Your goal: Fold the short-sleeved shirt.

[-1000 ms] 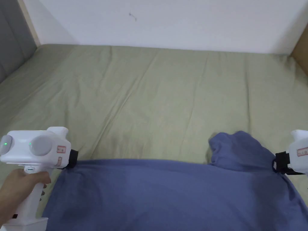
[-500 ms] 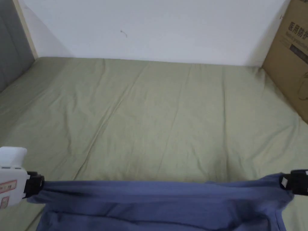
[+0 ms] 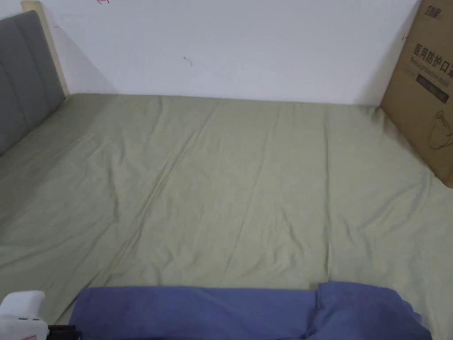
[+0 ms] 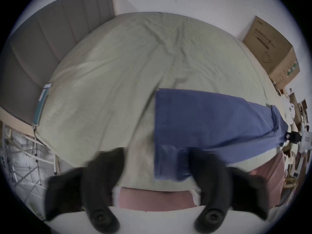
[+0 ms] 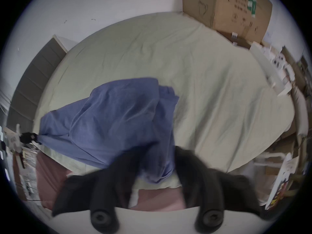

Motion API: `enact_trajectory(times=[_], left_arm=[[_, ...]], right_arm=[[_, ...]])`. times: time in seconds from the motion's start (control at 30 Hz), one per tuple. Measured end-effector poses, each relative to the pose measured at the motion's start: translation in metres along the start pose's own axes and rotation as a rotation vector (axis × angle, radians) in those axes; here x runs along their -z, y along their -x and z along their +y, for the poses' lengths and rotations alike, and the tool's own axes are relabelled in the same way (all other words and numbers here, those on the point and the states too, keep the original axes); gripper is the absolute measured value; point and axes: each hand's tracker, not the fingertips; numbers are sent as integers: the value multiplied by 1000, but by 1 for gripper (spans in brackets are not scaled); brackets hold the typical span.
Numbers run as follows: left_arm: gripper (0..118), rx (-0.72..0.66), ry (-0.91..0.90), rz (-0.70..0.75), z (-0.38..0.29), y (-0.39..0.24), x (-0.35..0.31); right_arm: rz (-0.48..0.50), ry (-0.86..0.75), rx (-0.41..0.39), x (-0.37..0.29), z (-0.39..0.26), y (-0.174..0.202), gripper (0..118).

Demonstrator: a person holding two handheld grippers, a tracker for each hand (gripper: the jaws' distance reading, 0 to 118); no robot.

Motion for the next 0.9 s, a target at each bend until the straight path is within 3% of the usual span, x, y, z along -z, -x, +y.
enact_trajectory(times=[0.03,0.1,0.2,0.23,0.27,0.3,0.33,0.4,0.47,0.53,0.6,0.67,0.73,0.8,0.9], left_arm=[[104,0,-17,1,2,2,-4],[104,-19,-69,-44,8,6,-17],[101,-74,-97,-112,10,-1,-35],[84,-84,-106,-142,11,-2,-38],[61,-82,-111,-173,11,-4,-39],[33,-86,-113,-181,10,-4,-39],[3,-86,-93,-188,7,-8,-39],[1,-94,-94,-165,2,-8,-35],[0,-117,-82,-152,-4,-3,-30],[0,-182,-96,-191,-9,6,-28],[5,-240,-117,-245,-14,17,-28],[18,-340,-128,-321,-18,34,-22],[74,-398,-68,-340,-19,54,-4],[94,-432,-68,-372,-26,63,11],[105,-525,-18,-475,-33,65,33]], right_arm=[[-26,-18,-27,-5,3,4,66],[-37,-66,-49,-19,9,15,67],[67,-161,-40,-40,20,35,66],[121,-196,-53,-44,22,45,57],[149,-215,-71,-47,24,54,41],[143,-236,-80,-48,26,64,11],[114,-255,-98,-44,26,81,3],[109,-282,-95,-35,27,104,3],[227,-249,-69,-20,31,125,3],[273,-216,-89,-9,31,148,3],[279,-202,-150,1,31,174,3],[291,-176,-214,13,34,189,3],[314,-155,-243,21,37,205,3],[335,-146,-258,21,36,221,3],[349,-132,-277,25,37,234,3]])
